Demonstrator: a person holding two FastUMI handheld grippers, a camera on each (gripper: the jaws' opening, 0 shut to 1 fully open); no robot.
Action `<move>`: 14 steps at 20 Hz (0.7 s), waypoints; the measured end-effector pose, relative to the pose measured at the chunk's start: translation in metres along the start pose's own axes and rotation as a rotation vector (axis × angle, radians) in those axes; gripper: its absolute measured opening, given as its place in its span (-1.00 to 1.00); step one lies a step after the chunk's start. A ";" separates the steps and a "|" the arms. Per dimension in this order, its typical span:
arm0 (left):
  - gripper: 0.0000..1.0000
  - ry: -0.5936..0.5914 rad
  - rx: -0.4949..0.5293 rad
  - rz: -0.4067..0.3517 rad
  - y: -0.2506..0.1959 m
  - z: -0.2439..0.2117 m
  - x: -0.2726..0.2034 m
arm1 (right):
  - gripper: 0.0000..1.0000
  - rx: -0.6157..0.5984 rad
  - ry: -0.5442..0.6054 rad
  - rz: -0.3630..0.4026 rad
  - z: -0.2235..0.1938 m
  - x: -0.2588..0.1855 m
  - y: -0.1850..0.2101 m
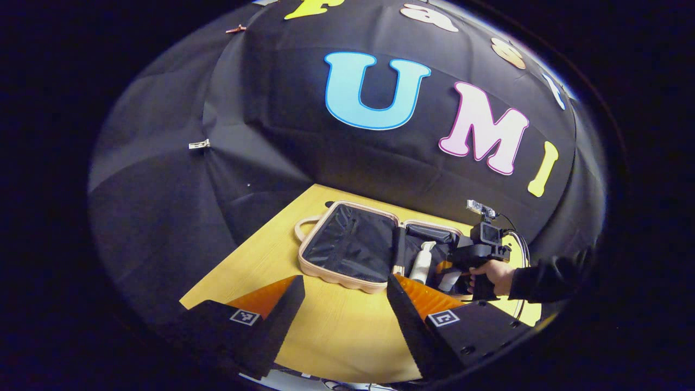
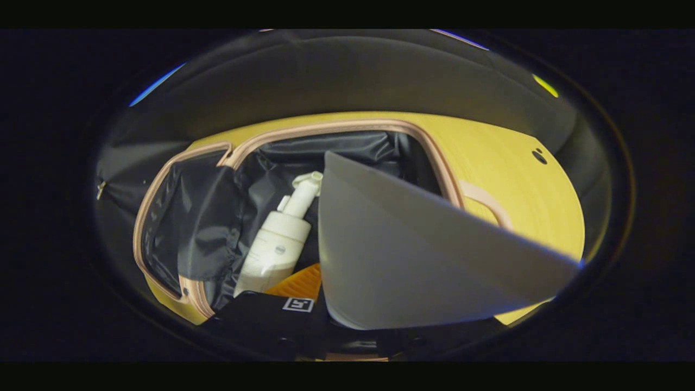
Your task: First open the suitcase, pack the skin care products into it, and then close the suitcase.
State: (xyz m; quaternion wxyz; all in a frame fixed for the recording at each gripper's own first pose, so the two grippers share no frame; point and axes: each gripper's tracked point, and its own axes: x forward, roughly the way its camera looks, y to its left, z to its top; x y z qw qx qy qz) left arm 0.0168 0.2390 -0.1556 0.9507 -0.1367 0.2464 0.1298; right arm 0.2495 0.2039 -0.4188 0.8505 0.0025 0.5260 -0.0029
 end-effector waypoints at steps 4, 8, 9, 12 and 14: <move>0.92 -0.002 -0.045 0.019 0.024 0.003 0.003 | 0.01 0.000 -0.022 0.009 0.003 -0.014 0.002; 0.92 -0.038 0.035 0.038 0.053 0.025 0.044 | 0.70 0.017 -0.105 0.070 0.020 -0.054 0.016; 0.93 -0.029 0.053 0.039 0.061 0.030 0.061 | 0.72 0.023 -0.135 0.092 0.025 -0.066 0.020; 0.93 0.002 0.100 0.055 0.087 0.039 0.114 | 0.94 0.043 -0.211 0.153 0.030 -0.106 0.022; 0.93 0.041 0.138 0.066 0.108 0.041 0.157 | 0.95 0.063 -0.262 0.160 0.032 -0.134 0.011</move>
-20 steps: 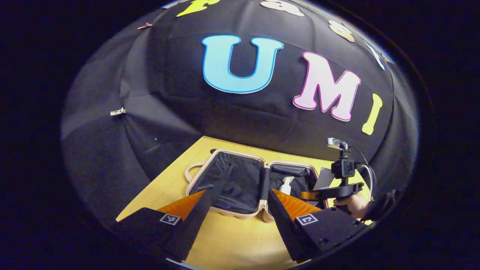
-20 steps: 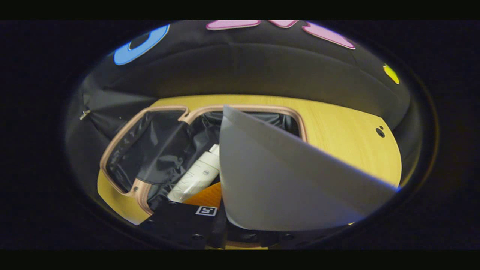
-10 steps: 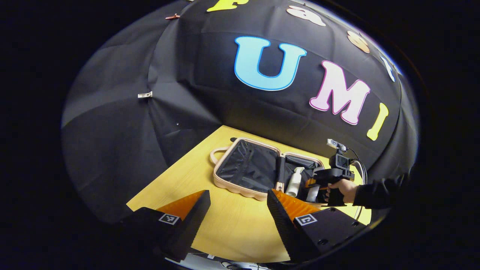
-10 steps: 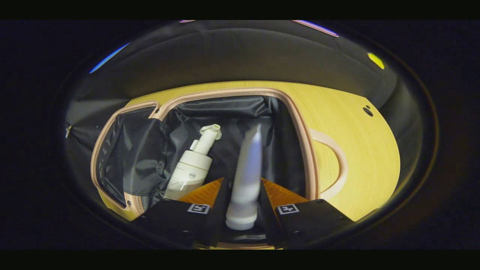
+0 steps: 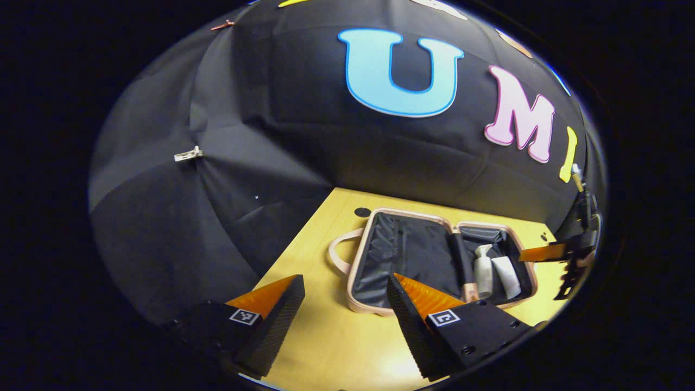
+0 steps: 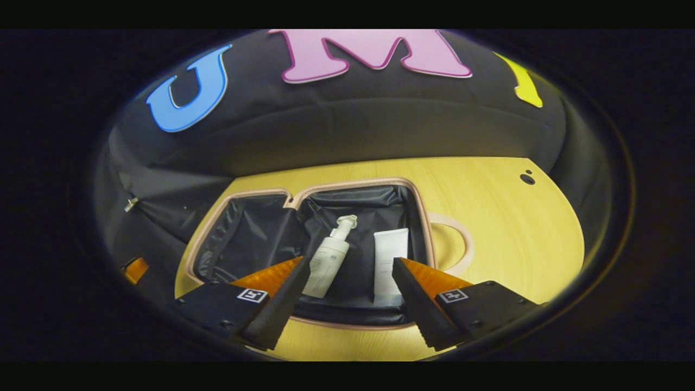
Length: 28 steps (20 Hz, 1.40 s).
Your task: First open the suitcase, pack the skin care products into it, and then close the suitcase.
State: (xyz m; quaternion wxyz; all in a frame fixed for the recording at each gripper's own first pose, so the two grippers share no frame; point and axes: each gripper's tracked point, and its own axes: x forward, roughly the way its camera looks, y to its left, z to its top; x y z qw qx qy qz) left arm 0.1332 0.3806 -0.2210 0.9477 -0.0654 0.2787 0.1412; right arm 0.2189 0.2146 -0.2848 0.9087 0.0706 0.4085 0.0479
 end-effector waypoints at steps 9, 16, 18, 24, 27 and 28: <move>0.94 0.133 -0.068 -0.004 0.035 0.005 0.145 | 0.94 -0.032 -0.151 -0.031 0.024 -0.092 -0.054; 0.80 0.309 -0.124 -0.027 0.043 -0.025 0.200 | 0.94 -0.030 -0.170 -0.054 0.008 -0.160 -0.092; 0.69 0.378 -0.133 -0.001 0.042 -0.041 0.203 | 0.94 -0.061 -0.161 -0.063 0.000 -0.168 -0.101; 0.32 0.412 -0.166 -0.013 0.022 -0.051 0.217 | 0.94 -0.052 -0.104 -0.100 -0.020 -0.182 -0.129; -0.29 0.428 -0.172 -0.006 0.018 -0.054 0.224 | 0.94 -0.036 -0.120 -0.125 -0.016 -0.179 -0.142; -0.47 0.424 -0.191 0.015 0.018 -0.051 0.223 | 0.94 -0.033 -0.122 -0.131 -0.015 -0.177 -0.145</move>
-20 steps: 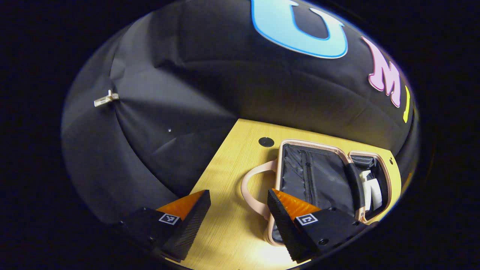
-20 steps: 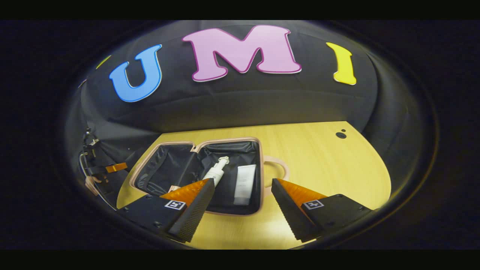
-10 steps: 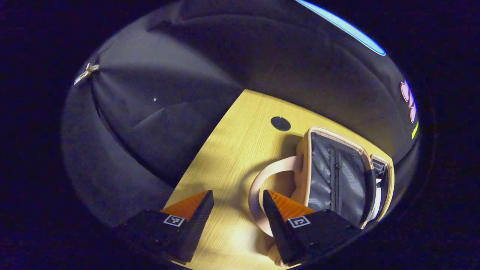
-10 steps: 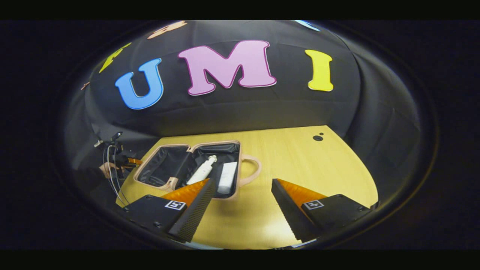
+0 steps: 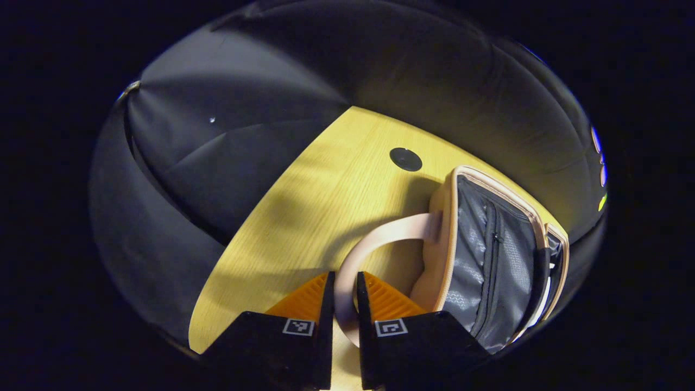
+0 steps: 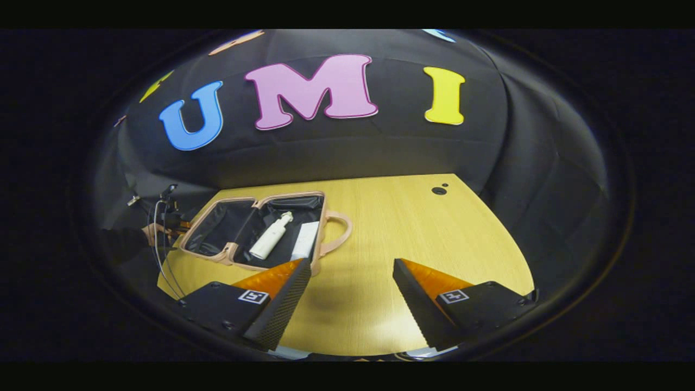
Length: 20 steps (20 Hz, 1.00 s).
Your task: First open the suitcase, pack the skin care products into it, and then close the suitcase.
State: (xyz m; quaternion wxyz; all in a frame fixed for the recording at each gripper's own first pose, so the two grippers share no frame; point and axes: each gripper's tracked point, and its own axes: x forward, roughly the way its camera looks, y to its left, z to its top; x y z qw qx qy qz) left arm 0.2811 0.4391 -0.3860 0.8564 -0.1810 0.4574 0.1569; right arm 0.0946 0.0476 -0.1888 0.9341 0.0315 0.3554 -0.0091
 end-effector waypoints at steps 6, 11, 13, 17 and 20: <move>-0.67 -0.050 -0.024 0.017 -0.005 0.015 -0.030 | 0.94 -0.001 -0.008 -0.017 0.008 0.017 -0.013; -0.75 -0.204 0.087 -0.006 -0.026 0.057 -0.104 | 0.94 -0.048 -0.055 -0.065 0.007 0.011 -0.033; -0.78 -0.271 0.123 -0.043 -0.045 0.068 -0.148 | 0.94 -0.012 -0.067 -0.072 0.006 0.006 -0.037; -0.80 -0.367 0.204 -0.145 -0.120 0.076 -0.218 | 0.94 -0.017 -0.151 -0.126 0.018 -0.008 -0.061; -0.80 -0.435 0.243 -0.227 -0.172 0.065 -0.273 | 0.94 0.021 -0.189 -0.149 0.017 -0.017 -0.074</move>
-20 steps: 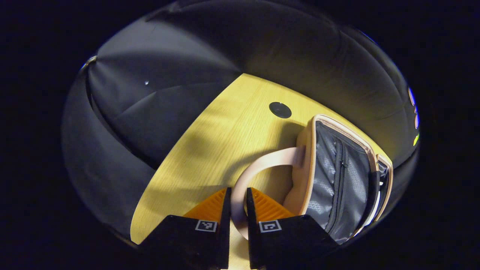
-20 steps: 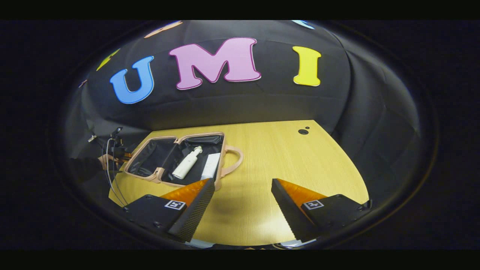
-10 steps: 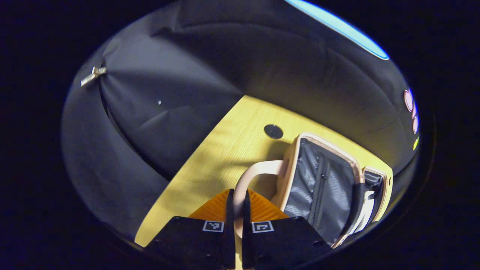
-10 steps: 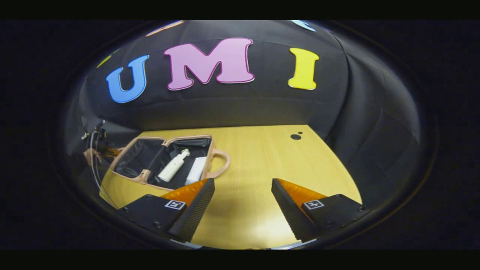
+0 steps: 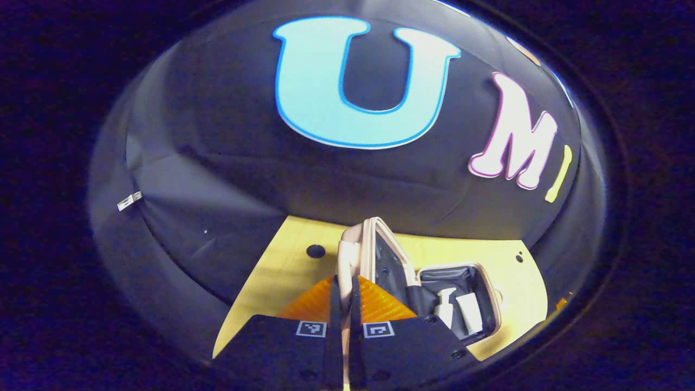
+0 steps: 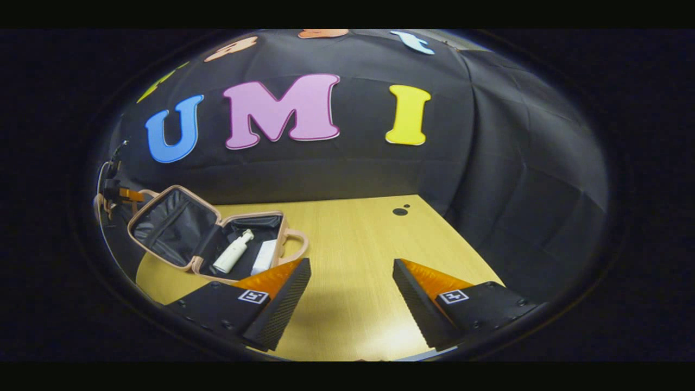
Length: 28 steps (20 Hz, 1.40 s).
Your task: First open the suitcase, pack the skin care products into it, and then close the suitcase.
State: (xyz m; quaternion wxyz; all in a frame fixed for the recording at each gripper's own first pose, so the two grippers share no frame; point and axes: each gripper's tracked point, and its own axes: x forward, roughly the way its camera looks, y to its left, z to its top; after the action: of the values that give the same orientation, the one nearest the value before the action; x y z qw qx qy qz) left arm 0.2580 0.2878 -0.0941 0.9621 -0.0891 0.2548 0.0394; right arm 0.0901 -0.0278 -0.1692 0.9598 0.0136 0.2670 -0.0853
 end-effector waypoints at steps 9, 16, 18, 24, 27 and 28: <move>-0.80 -0.084 -0.093 -0.213 -0.190 0.015 -0.041 | 0.94 0.059 -0.068 0.046 0.023 -0.014 -0.023; -0.80 -0.032 -0.052 -0.320 -0.343 -0.052 0.000 | 0.94 0.072 -0.023 0.136 0.010 0.009 -0.061; -0.80 0.011 -0.049 -0.323 -0.376 -0.087 0.023 | 0.94 0.073 -0.013 0.162 0.010 0.016 -0.071; -0.78 0.130 0.095 -0.267 -0.427 -0.189 0.081 | 0.94 0.031 -0.021 0.220 0.016 0.030 -0.088; -0.53 0.108 0.097 -0.253 -0.430 -0.191 0.072 | 0.94 0.048 -0.044 0.217 0.028 0.031 -0.096; -0.34 0.077 0.095 -0.256 -0.429 -0.180 0.060 | 0.94 0.057 -0.053 0.214 0.032 0.028 -0.097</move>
State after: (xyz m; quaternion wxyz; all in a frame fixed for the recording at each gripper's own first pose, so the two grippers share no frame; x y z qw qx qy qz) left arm 0.2749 -0.1662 -0.2127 0.9519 -0.0768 0.2794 -0.0991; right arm 0.1140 -0.1304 -0.1543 0.9694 0.0669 0.2362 0.0097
